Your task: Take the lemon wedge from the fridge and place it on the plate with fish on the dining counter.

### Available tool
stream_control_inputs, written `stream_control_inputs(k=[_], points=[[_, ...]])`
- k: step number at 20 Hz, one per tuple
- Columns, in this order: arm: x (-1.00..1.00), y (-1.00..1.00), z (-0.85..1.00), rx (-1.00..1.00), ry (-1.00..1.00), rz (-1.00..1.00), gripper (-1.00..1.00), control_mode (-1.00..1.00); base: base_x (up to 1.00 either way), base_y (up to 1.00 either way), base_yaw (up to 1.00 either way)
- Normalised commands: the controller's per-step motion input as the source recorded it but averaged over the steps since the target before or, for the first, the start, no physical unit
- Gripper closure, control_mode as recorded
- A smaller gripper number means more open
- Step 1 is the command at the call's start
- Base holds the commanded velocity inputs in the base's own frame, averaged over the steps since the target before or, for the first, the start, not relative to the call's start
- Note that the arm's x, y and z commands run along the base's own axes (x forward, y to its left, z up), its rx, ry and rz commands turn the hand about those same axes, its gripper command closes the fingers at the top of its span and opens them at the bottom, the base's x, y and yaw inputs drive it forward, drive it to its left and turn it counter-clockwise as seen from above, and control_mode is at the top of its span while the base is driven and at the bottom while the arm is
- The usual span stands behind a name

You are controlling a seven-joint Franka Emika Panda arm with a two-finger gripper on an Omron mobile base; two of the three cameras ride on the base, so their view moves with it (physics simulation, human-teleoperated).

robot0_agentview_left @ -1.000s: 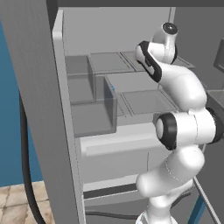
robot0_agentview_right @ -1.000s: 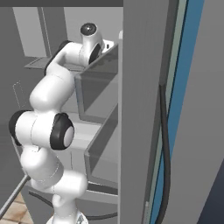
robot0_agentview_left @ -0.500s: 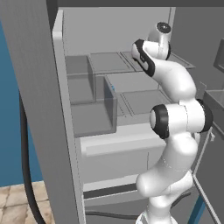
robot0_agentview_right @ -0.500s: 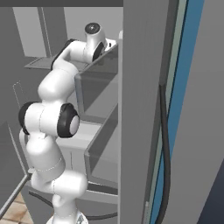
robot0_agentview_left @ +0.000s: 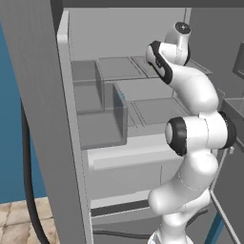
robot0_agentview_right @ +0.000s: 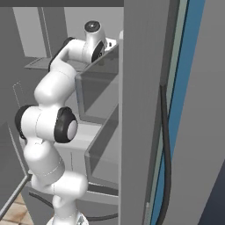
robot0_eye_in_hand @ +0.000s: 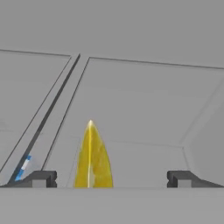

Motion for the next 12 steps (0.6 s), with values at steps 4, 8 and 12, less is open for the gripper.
stream_control_inputs(k=[4, 8, 12], points=[[0.0, 0.09, -0.04, 0.0, 0.0, 0.0, -1.0, -1.0, 0.0, 0.0, 0.0], [0.0, 0.25, -0.15, 0.0, 0.0, 0.0, -1.0, -1.0, 0.0, 0.0, 0.0], [0.0, 0.01, 0.0, 0.0, 0.0, 0.0, -1.0, -1.0, 0.0, 0.0, 0.0]])
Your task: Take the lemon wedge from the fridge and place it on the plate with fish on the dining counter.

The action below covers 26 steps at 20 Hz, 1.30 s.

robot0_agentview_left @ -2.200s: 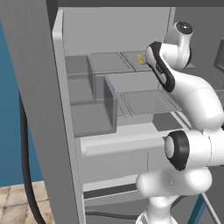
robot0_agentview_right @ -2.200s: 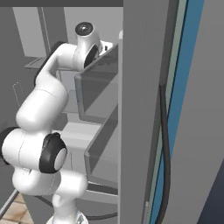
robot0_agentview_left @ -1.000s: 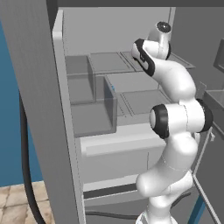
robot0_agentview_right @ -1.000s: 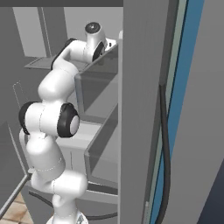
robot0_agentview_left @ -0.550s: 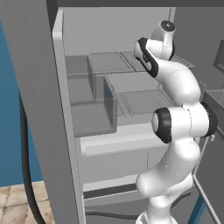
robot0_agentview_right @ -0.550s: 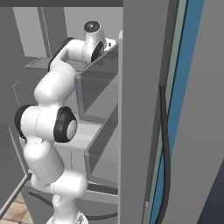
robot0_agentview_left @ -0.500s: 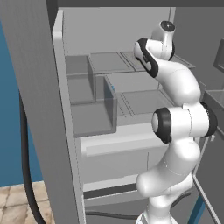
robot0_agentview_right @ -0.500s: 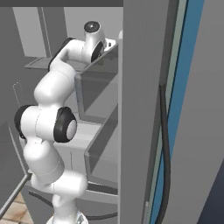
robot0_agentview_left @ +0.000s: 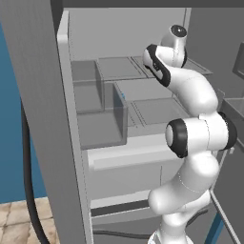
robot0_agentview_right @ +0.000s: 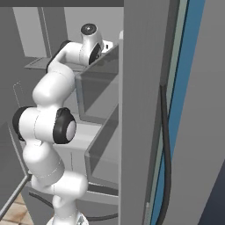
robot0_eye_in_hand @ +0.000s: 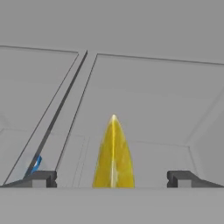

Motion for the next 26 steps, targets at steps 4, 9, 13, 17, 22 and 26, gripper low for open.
stream_control_inputs(k=[4, 9, 13, 17, 22, 26], points=[[0.0, -0.03, -0.04, 0.0, 0.0, 0.0, -1.0, -1.0, 0.0, 0.0, 0.0], [0.0, -0.09, -0.15, 0.0, 0.0, 0.0, -1.0, -1.0, 0.0, 0.0, 0.0], [0.0, -0.03, -0.25, 0.0, 0.0, 0.0, -1.0, -1.0, 0.0, 0.0, 0.0], [0.0, 0.0, -0.1, 0.0, -0.03, 0.0, 1.0, -1.0, 0.0, 0.0, 0.0], [0.0, 0.0, 0.0, 0.0, 0.0, 0.0, 1.0, -1.0, 0.0, 0.0, 0.0], [-0.23, -0.01, 0.0, 0.01, -0.03, 0.0, 1.0, -1.0, 0.0, 0.0, 0.0]])
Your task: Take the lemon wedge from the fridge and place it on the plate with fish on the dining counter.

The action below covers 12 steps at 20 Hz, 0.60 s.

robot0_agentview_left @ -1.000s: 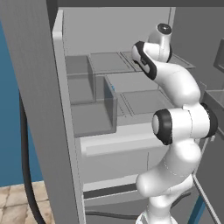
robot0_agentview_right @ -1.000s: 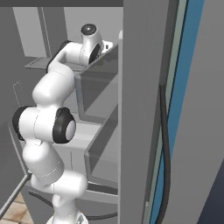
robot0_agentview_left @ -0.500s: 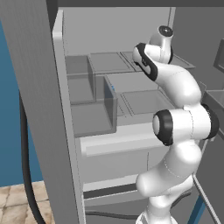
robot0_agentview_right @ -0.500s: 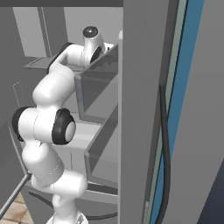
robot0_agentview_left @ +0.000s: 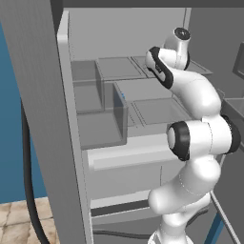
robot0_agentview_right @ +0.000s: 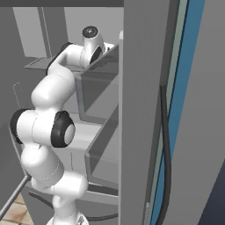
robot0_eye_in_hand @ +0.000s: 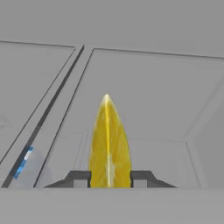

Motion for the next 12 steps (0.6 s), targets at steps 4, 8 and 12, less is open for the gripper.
stream_control_inputs(k=[4, 8, 12], points=[[-0.85, -0.22, 0.06, 0.09, -0.1, 0.0, 1.0, -1.0, 0.0, 0.0, 0.0], [-1.0, -0.21, 0.41, 0.21, -0.23, 0.0, 1.0, -1.0, 0.0, 0.0, 0.0], [-1.0, -0.12, 0.3, 0.21, -0.27, 0.01, 1.0, -1.0, 0.0, 0.0, 0.0]])
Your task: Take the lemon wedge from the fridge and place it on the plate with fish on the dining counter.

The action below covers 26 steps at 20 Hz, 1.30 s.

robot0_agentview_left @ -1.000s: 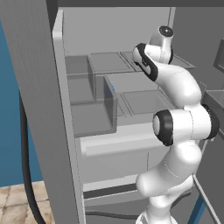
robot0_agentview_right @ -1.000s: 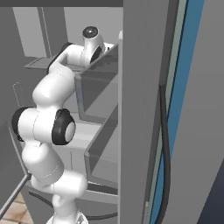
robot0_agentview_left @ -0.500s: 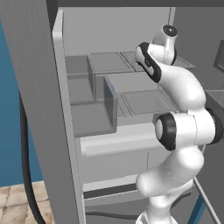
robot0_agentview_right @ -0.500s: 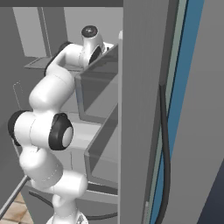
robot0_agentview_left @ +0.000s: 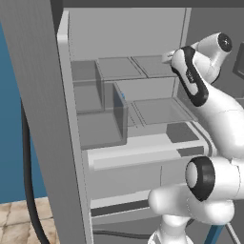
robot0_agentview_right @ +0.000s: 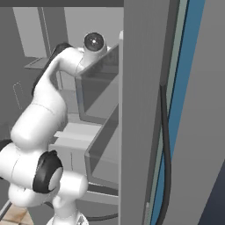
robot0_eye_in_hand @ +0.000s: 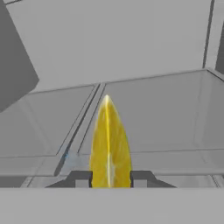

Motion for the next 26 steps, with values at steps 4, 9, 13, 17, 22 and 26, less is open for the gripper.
stream_control_inputs(k=[4, 9, 13, 17, 22, 26], points=[[-1.0, -0.07, 0.3, 0.19, -0.17, 0.02, 1.0, -1.0, 0.0, 0.0, 0.0], [-1.0, -0.01, -0.02, 0.05, -0.01, 0.08, 1.0, -1.0, 0.0, 0.0, 0.0], [-1.0, 0.26, -0.66, -0.06, 0.06, 0.14, 1.0, -1.0, 0.0, 0.0, 0.0], [-1.0, 0.64, -0.9, -0.15, 0.11, 0.16, 1.0, -1.0, 0.0, 0.0, 0.0], [-0.86, 0.79, -0.7, -0.18, 0.13, 0.11, 1.0, -1.0, 0.0, 0.0, 0.0], [-0.15, 0.47, -0.28, -0.19, 0.19, 0.0, 1.0, -1.0, 0.0, 0.0, 0.0]])
